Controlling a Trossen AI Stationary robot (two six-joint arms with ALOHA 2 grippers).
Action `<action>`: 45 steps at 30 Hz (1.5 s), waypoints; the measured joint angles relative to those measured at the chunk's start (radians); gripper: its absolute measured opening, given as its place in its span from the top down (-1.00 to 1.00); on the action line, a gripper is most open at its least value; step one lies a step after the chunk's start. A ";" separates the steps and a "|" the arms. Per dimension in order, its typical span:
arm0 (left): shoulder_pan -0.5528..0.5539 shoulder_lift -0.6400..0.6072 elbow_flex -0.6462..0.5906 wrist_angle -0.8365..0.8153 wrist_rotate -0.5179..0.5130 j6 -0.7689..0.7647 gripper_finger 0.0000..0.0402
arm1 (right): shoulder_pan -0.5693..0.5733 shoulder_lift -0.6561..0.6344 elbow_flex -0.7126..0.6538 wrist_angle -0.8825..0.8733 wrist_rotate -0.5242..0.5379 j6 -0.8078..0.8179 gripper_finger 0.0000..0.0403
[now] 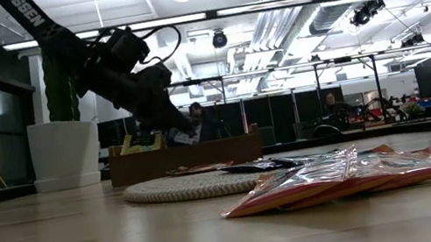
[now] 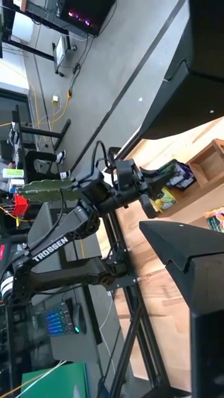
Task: Pick & Place Tea
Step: Put the purple tea bag into the middle section of the wooden organizer
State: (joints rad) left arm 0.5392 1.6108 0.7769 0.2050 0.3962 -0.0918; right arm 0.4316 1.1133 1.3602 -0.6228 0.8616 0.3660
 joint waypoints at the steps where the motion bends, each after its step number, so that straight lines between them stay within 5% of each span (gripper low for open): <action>1: 0.006 0.000 0.000 -0.001 0.012 -0.005 0.72 | 0.000 0.000 0.000 0.000 0.000 0.000 -0.10; 10: 0.019 -0.001 0.000 0.017 0.039 0.011 0.21 | 0.000 0.000 0.000 0.000 -0.004 0.002 -0.10; 21: -0.026 -0.066 0.048 0.010 0.182 0.067 0.26 | -0.042 0.096 0.000 -0.199 -0.194 0.232 -0.05; 37: -0.419 -0.105 0.049 -0.163 -0.052 0.098 0.48 | -0.133 0.404 0.000 -0.285 -0.574 0.161 0.00; 45: -0.551 -0.096 0.049 -0.157 -0.173 0.033 0.48 | -0.151 0.511 0.000 -0.214 -0.637 0.123 0.03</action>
State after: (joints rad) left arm -0.0120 1.5147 0.8257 0.0480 0.2228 -0.0583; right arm 0.2806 1.6244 1.3605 -0.8370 0.2250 0.4892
